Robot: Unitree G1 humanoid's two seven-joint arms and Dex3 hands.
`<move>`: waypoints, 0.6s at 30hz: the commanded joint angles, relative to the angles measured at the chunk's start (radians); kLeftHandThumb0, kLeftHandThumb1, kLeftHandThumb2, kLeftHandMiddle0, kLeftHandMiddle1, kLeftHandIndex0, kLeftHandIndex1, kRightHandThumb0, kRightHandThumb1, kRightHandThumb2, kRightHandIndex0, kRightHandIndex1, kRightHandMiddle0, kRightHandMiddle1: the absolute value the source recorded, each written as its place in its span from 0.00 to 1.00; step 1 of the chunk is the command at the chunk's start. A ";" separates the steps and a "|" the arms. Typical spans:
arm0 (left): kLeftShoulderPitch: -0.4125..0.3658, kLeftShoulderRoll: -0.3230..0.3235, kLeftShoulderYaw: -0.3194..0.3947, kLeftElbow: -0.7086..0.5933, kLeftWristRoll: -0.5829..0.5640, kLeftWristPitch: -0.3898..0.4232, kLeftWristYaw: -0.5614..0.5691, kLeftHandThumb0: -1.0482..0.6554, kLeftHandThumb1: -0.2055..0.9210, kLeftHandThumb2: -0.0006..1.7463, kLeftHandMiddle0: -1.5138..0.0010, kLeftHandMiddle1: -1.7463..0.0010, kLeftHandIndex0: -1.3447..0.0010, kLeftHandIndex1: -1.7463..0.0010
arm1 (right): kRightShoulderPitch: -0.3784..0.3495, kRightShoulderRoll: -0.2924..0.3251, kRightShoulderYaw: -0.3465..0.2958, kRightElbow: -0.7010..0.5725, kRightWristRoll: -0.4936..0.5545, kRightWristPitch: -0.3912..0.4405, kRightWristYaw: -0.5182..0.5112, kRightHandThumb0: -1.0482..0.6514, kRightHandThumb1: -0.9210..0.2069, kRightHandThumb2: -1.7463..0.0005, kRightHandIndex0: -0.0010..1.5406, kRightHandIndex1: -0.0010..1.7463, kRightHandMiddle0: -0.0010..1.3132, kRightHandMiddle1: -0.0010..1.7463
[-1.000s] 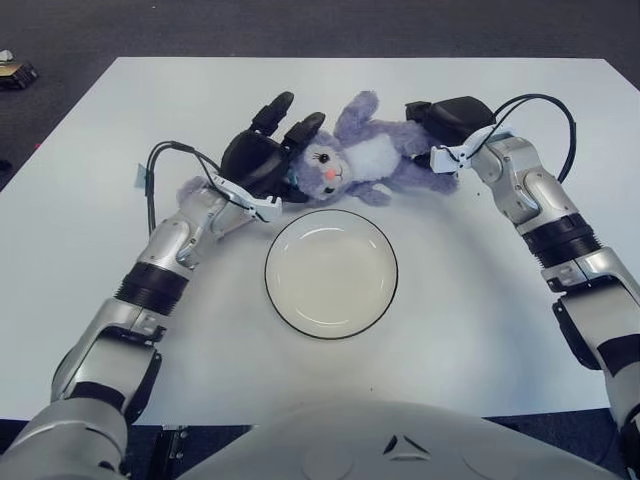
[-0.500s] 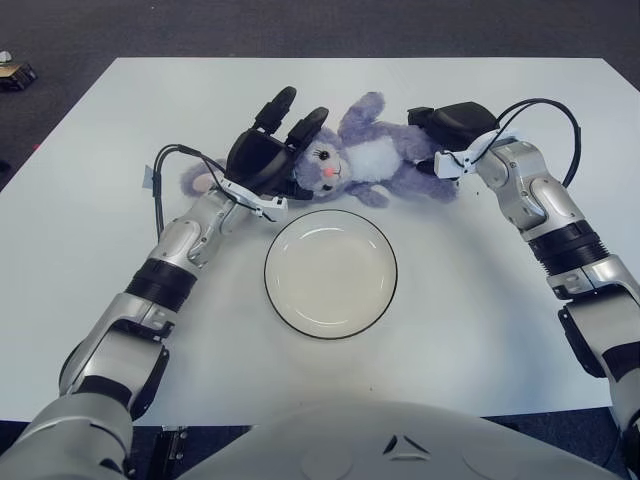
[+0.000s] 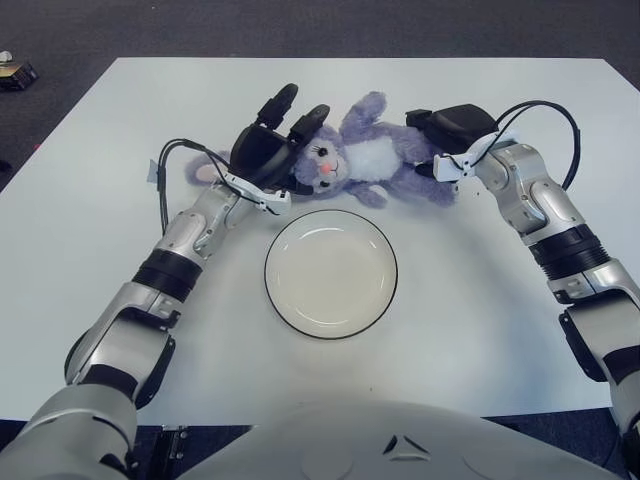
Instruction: Put the doll into the plate.
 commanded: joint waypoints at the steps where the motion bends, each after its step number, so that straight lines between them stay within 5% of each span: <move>1: -0.031 -0.009 -0.008 0.008 -0.038 -0.015 -0.036 0.30 0.91 0.00 0.91 0.99 0.80 0.98 | 0.010 -0.007 -0.010 -0.020 0.006 -0.003 0.015 0.62 0.51 0.28 0.40 0.95 0.28 1.00; 18: -0.081 -0.007 0.010 0.024 -0.363 -0.072 -0.456 0.34 0.86 0.00 0.76 0.98 0.77 0.99 | 0.005 -0.007 -0.019 -0.026 0.013 -0.003 0.028 0.62 0.52 0.27 0.40 0.96 0.29 1.00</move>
